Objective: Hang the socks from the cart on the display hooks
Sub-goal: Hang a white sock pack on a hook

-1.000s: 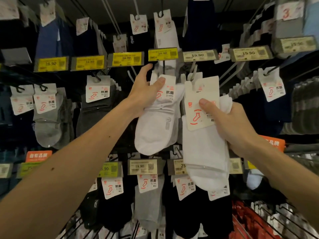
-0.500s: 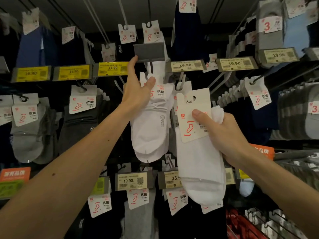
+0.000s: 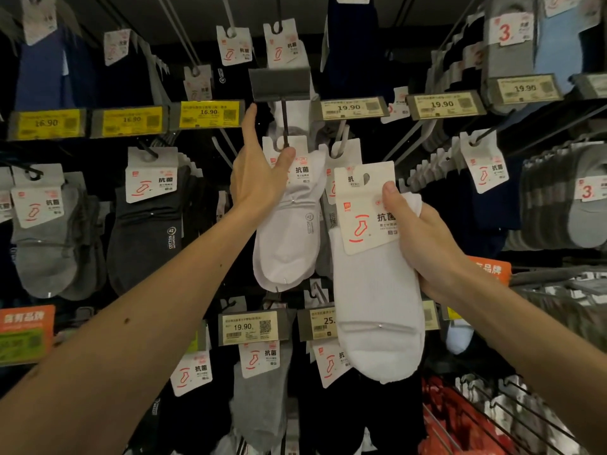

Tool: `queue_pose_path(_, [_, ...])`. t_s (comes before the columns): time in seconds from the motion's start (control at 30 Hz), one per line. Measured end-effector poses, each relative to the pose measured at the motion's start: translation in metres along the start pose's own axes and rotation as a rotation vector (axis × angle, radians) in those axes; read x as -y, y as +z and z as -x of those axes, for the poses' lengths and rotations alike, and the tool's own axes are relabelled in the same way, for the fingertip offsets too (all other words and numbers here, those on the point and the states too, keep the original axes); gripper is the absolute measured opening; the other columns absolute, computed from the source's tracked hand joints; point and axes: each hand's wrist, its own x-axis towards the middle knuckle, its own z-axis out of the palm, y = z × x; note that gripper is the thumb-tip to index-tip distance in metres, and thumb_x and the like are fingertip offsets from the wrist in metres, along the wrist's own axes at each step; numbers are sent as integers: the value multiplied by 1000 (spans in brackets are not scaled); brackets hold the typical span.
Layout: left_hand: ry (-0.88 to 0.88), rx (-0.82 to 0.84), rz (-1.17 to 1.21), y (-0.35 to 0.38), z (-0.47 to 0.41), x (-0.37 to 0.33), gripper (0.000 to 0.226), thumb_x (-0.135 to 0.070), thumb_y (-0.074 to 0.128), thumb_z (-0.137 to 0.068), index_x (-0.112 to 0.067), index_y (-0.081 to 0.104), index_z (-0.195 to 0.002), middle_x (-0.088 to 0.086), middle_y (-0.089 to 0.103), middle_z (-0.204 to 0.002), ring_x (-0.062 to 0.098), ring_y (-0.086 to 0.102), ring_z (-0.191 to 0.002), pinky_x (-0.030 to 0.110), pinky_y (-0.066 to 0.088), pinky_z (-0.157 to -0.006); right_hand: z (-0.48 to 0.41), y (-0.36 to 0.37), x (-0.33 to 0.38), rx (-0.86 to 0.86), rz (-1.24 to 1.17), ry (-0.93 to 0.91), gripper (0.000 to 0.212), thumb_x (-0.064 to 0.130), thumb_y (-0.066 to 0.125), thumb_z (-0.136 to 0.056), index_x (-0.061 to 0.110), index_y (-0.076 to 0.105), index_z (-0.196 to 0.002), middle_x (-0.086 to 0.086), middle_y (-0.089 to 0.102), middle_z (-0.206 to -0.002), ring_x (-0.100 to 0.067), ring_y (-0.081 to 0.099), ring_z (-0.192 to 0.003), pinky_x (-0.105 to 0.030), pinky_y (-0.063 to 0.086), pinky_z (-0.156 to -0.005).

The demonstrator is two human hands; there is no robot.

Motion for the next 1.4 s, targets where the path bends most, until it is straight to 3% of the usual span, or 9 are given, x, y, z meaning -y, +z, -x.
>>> queue_pose_path(0.23, [70, 66, -136, -17, 33, 3, 63, -39, 64, -93, -33, 34, -148, 7, 42, -134, 22, 35, -129, 31, 30, -97, 8, 7, -1, -24, 27, -9, 28, 44, 49, -100, 20, 64, -103, 6, 78, -81, -10, 75, -72, -20, 56, -52])
queue_pose_path(0.37, [174, 6, -71, -35, 62, 1, 30, -28, 65, -94, -21, 56, -121, 2, 50, -124, 14, 42, -116, 27, 37, -95, 10, 19, -4, -32, 48, -21, 30, 44, 50, -99, 19, 64, -106, 2, 78, -86, -13, 75, -74, -22, 57, -53])
queue_pose_path(0.43, [137, 126, 87, -43, 74, -5, 15, -27, 61, -97, -22, 57, -111, -4, 59, -111, 2, 52, -99, 18, 42, -82, 11, 28, -6, -40, 36, -30, 29, 45, 50, -99, 20, 65, -103, 1, 78, -87, -13, 75, -74, -23, 57, -55])
queue_pose_path(0.6, [-156, 439, 405, -52, 90, -19, 43, -36, 67, -92, -30, 44, -128, -6, 70, -102, 6, 71, -89, 26, 59, -74, 8, 53, -9, -24, -52, -54, 30, 39, 53, -100, 16, 68, -113, -2, 78, -95, -17, 76, -84, -29, 62, -66])
queue_pose_path(0.73, [-155, 361, 483, -57, 88, -13, 45, -19, 72, -90, -26, 45, -124, -9, 72, -76, 5, 73, -76, 18, 57, -64, 5, 63, -10, 14, -73, -52, 27, 37, 52, -101, 17, 68, -111, -2, 78, -96, -17, 76, -85, -30, 62, -68])
queue_pose_path(0.97, [-125, 268, 403, -50, 77, -6, 44, -16, 69, -92, -30, 47, -128, -3, 69, -83, 5, 71, -72, 22, 55, -59, -6, 57, -20, 53, 158, -224, 45, 19, 71, -91, 28, 40, -123, 3, 70, -106, -4, 73, -85, -21, 57, -65])
queue_pose_path(1.1, [-117, 253, 337, -48, 37, -17, 59, -21, 68, -92, -31, 40, -143, 1, 68, -95, 6, 71, -77, 24, 58, -67, -33, 60, 3, 36, 334, -366, 35, 28, 72, -91, 26, 50, -118, 7, 69, -107, -5, 71, -91, -30, 60, -73])
queue_pose_path(1.23, [-180, 259, 393, -44, 10, -25, 69, -15, 64, -94, -28, 30, -153, 0, 67, -93, -2, 68, -63, 13, 50, -50, -60, 66, 20, -13, 503, -443, 35, 41, 69, -91, 27, 53, -119, 20, 61, -101, -4, 65, -97, -37, 58, -86])
queue_pose_path(1.4, [-79, 217, 266, -39, -7, -19, 73, -19, 59, -98, -42, 20, -155, 2, 68, -100, 7, 70, -80, 22, 57, -68, -80, 71, 25, -22, 611, -445, 42, 46, 66, -92, 30, 51, -128, 22, 56, -102, -7, 60, -102, -39, 54, -92])
